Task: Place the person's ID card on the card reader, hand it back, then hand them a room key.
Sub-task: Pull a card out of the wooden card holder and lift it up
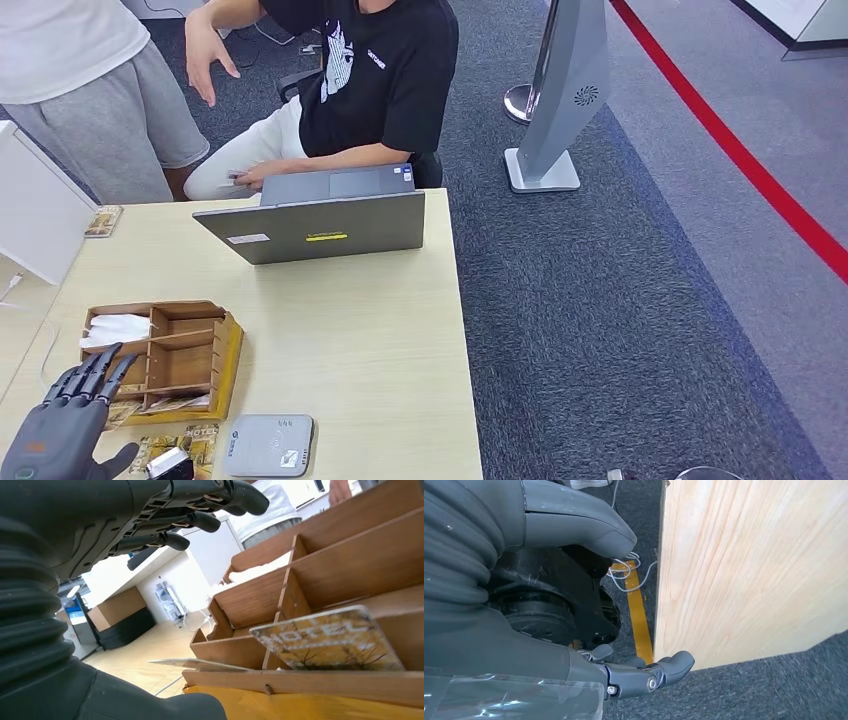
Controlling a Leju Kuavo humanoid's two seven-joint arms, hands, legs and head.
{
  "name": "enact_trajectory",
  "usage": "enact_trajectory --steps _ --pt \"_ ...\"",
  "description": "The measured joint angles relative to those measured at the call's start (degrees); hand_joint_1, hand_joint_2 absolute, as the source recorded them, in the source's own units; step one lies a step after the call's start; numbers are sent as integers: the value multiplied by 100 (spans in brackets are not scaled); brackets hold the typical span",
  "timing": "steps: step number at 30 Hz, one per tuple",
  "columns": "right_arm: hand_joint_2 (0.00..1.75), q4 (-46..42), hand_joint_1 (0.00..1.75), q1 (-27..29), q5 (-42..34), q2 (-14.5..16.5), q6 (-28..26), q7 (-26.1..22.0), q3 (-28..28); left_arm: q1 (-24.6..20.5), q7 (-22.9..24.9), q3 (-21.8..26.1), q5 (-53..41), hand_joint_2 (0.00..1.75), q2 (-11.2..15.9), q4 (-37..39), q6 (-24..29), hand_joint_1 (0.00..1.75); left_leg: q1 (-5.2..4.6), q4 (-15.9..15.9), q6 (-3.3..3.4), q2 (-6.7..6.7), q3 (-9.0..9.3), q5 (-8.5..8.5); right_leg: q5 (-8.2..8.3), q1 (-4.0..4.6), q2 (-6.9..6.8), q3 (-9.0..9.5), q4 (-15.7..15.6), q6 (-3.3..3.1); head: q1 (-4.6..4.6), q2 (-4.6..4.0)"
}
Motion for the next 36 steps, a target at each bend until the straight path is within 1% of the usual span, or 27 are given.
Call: enact_trajectory --steps 5,11,20,33,34,36 --pt "175 106 0 -99 118 0 61 -2 -13 -243 54 -4 -224 175 -152 423 -149 0 0 0 1 0 0 0 0 0 1 0 0 0 1 0" --pt "175 186 0 -153 140 1 66 -6 -16 -356 68 -34 -334 175 -290 639 -206 0 -1 1 1 0 -2 -1 0 0 2 -2 -1 0 1 0" --pt "175 258 0 -159 40 2 3 -49 -14 -435 -87 -198 -550 175 -421 656 -122 0 0 1 1 1 0 0 0 0 1 -2 0 0 1 0" --pt "175 303 0 -165 26 2 -54 -96 11 -553 -138 -425 -668 175 -456 533 -108 0 0 1 1 1 -1 0 0 0 2 -3 0 0 0 0" --pt "175 310 0 -168 26 2 -56 -96 12 -560 -137 -433 -671 175 -456 533 -110 15 0 1 1 1 -1 0 0 0 2 -2 0 0 0 0" --pt "175 320 0 -171 26 2 -56 -96 14 -564 -132 -438 -671 175 -456 534 -113 103 0 1 1 1 -1 0 0 0 2 -2 0 0 0 0"
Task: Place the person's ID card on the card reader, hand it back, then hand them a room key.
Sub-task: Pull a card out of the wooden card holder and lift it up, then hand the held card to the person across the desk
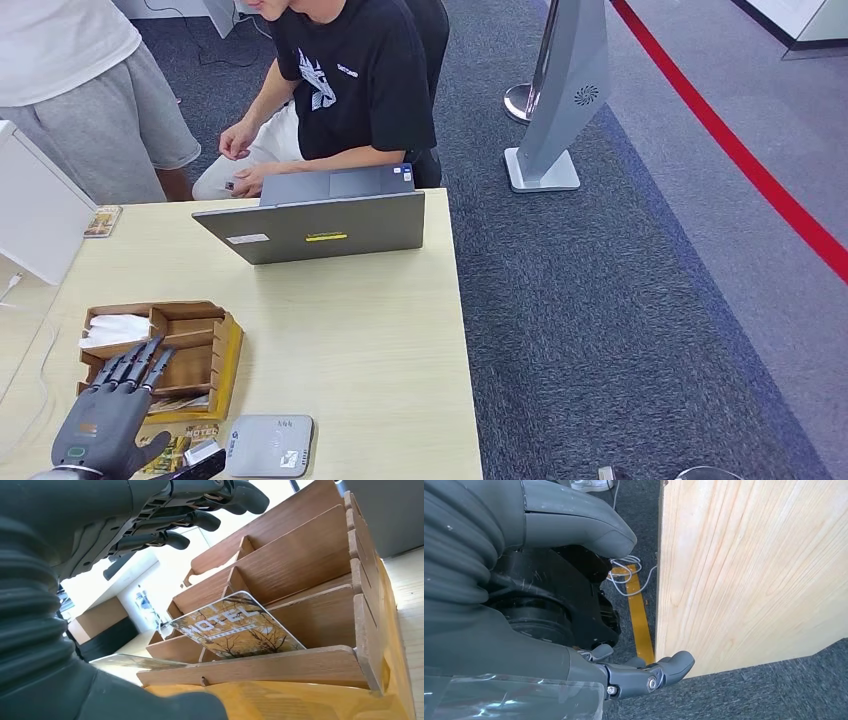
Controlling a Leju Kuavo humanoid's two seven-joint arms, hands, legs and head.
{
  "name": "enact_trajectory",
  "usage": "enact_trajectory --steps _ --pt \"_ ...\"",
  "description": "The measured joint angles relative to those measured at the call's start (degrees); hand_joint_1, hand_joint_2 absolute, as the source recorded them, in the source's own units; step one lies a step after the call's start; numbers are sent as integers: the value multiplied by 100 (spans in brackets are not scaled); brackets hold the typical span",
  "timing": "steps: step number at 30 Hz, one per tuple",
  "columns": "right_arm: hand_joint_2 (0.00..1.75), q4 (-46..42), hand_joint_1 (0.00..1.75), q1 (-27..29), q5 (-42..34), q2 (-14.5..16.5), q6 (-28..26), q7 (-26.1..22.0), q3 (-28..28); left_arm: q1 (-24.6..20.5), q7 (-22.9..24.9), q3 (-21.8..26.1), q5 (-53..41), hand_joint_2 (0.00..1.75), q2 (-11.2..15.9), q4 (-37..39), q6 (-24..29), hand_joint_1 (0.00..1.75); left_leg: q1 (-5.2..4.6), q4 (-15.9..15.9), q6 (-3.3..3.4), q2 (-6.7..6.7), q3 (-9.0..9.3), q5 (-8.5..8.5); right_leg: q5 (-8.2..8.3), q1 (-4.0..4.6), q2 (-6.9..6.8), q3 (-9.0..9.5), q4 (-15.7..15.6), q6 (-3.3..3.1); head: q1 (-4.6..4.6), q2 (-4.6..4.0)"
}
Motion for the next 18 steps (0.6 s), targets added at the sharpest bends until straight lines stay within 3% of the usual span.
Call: enact_trajectory --steps 1,2,18 --pt "175 4 0 -2 0 0 0 -1 1 0 3 -1 1 175 0 1 -3 146 0 0 0 0 0 0 0 0 0 0 0 0 0 0" --pt "175 10 0 -5 0 0 1 -1 2 0 8 -2 5 175 0 3 -12 175 0 0 0 0 0 0 0 0 0 0 0 0 0 0" --pt "175 51 0 -64 -11 0 -33 0 5 21 185 9 -89 175 2 126 -97 175 0 0 0 0 1 0 0 0 -2 1 0 0 0 0"
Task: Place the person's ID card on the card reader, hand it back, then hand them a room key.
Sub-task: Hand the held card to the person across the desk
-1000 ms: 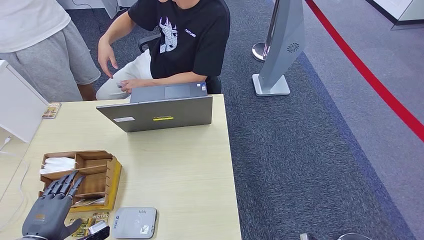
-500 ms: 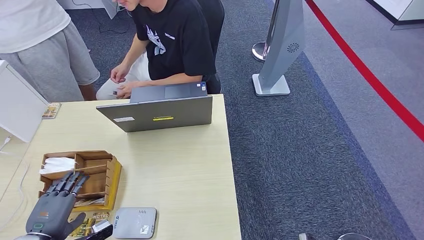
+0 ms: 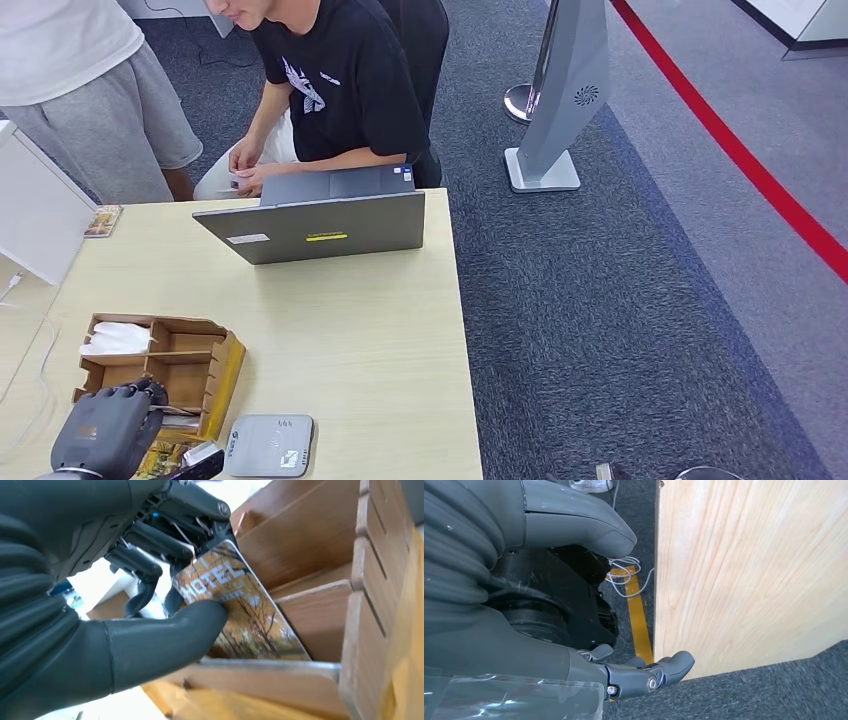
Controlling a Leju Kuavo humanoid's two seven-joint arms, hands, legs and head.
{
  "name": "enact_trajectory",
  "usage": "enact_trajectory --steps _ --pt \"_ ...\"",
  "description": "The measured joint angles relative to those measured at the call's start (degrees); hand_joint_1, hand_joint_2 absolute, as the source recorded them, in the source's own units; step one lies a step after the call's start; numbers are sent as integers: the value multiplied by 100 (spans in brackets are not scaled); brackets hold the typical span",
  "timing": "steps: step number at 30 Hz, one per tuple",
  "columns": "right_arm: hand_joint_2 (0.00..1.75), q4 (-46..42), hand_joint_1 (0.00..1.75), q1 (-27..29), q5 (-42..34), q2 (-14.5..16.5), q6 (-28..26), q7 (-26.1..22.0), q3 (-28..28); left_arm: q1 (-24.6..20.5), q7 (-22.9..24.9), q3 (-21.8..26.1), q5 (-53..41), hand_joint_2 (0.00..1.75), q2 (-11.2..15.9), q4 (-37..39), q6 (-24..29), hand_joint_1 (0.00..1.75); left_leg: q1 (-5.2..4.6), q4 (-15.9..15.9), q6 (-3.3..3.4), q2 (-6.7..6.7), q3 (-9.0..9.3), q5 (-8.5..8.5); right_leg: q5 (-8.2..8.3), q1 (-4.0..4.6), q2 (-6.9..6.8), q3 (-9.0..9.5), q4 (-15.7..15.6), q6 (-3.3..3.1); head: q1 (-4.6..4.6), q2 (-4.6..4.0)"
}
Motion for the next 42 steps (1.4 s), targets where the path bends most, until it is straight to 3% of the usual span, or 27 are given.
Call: enact_trajectory --steps 8,16,32,36,42 --pt "175 -149 0 228 -422 0 -385 -38 238 -299 -318 327 -194 175 -273 -500 648 175 0 1 1 -6 -1 1 0 0 -4 2 0 0 1 0" --pt "175 -263 0 343 -454 0 -483 -45 461 -979 -347 582 -8 175 -368 -1116 486 175 0 1 -1 -6 2 2 2 0 -3 3 0 -1 1 0" --pt "175 -183 0 283 -316 0 -387 -40 454 -1854 -132 1022 -16 175 -258 -951 -101 175 0 1 -2 -1 1 3 2 0 4 2 1 -1 1 0" --pt "175 -174 0 284 -386 0 -422 -39 454 -1851 -131 1163 101 175 -253 -910 -80 0 0 1 -3 1 1 3 2 0 6 1 1 -1 1 0" --pt "175 -206 0 319 -672 0 -542 0 468 -1691 -284 1422 306 175 -339 -940 166 0 0 1 -2 1 -1 2 1 0 5 1 1 -1 1 0"
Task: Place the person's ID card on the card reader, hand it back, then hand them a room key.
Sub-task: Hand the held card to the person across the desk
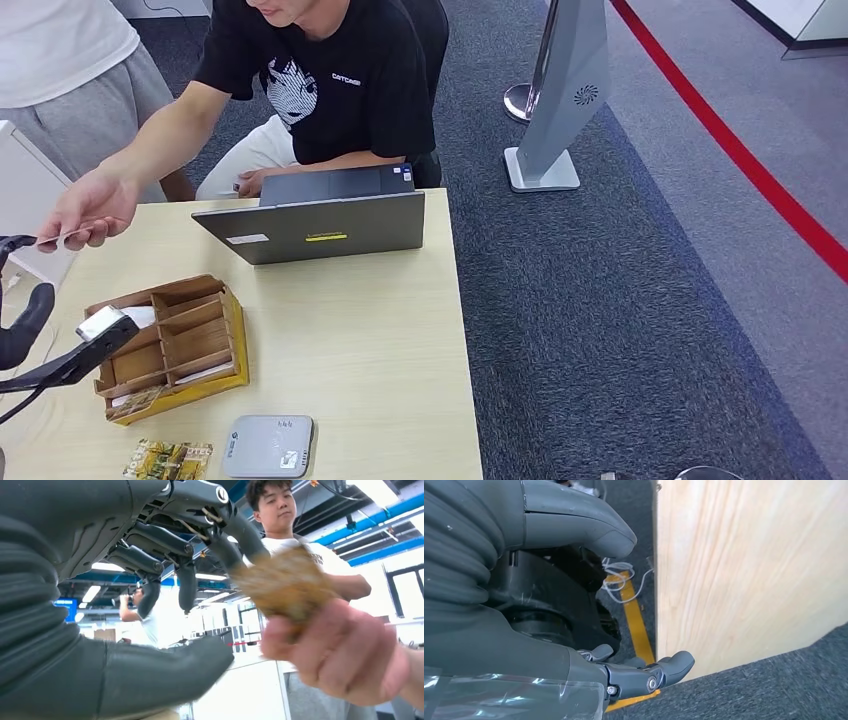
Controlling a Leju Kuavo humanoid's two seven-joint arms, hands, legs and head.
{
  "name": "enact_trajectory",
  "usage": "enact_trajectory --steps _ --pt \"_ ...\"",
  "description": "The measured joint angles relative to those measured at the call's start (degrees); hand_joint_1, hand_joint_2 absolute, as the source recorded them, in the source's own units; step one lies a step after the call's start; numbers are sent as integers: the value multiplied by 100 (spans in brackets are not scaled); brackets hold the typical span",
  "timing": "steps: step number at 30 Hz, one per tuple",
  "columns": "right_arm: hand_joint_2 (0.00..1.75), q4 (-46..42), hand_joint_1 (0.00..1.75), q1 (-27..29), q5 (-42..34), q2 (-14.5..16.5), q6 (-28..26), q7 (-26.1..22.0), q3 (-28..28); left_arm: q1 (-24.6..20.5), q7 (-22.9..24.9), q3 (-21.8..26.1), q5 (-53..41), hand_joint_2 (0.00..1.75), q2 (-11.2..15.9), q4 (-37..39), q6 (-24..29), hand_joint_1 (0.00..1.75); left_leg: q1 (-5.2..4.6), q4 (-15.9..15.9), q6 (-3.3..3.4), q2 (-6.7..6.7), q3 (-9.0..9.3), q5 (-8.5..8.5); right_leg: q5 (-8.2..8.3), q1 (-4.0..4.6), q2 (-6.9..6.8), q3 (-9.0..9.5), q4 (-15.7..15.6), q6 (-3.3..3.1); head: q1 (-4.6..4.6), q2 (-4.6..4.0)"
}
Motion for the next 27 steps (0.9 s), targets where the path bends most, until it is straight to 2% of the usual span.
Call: enact_trajectory --steps 5,9,12,14,17,20,23,27 --pt "175 -44 0 66 -592 0 -35 36 4 358 -463 367 677 175 -264 -311 565 0 0 0 1 0 -1 -1 0 0 0 0 0 0 0 0" --pt "175 -284 0 247 -1068 -2 -330 81 -10 865 -1021 920 1670 175 -681 -1008 946 0 -1 0 2 1 -4 -5 -2 -1 1 -1 -1 1 1 0" --pt "175 -542 0 422 -1331 -2 -654 122 -73 1322 -1643 1582 2919 175 -1148 -1673 1033 0 -1 0 3 2 -7 -10 -4 -1 1 -3 -2 1 0 0" --pt "175 -689 0 507 -1411 -2 -843 125 -148 1570 -2071 2133 3773 175 -1530 -2055 862 0 -1 -1 5 2 -8 -13 -6 -1 0 -3 -3 2 0 0" --pt "175 -871 0 586 -1473 -2 -1199 125 -287 1729 -2696 3201 5022 175 -2276 -2455 77 0 -2 -1 10 1 -7 -16 -9 -1 -5 -1 -5 5 -1 0" --pt "175 -995 0 630 -1456 -2 -1620 155 -421 1702 -3009 4388 5931 175 -2959 -2571 -521 0 -2 -1 12 2 -3 -18 -10 -1 -6 -2 -5 5 0 0" --pt "175 -1064 0 652 -1442 -2 -2003 220 -538 1726 -3067 5238 6450 175 -3406 -2516 -279 0 -2 -1 12 0 3 -17 -10 -1 -7 -3 -5 5 -1 0" --pt "175 -1075 0 624 -1381 -2 -2460 307 -637 1932 -2814 5624 7259 175 -3717 -2230 483 0 -1 -1 12 0 7 -17 -9 -1 -8 3 -4 5 -2 0"
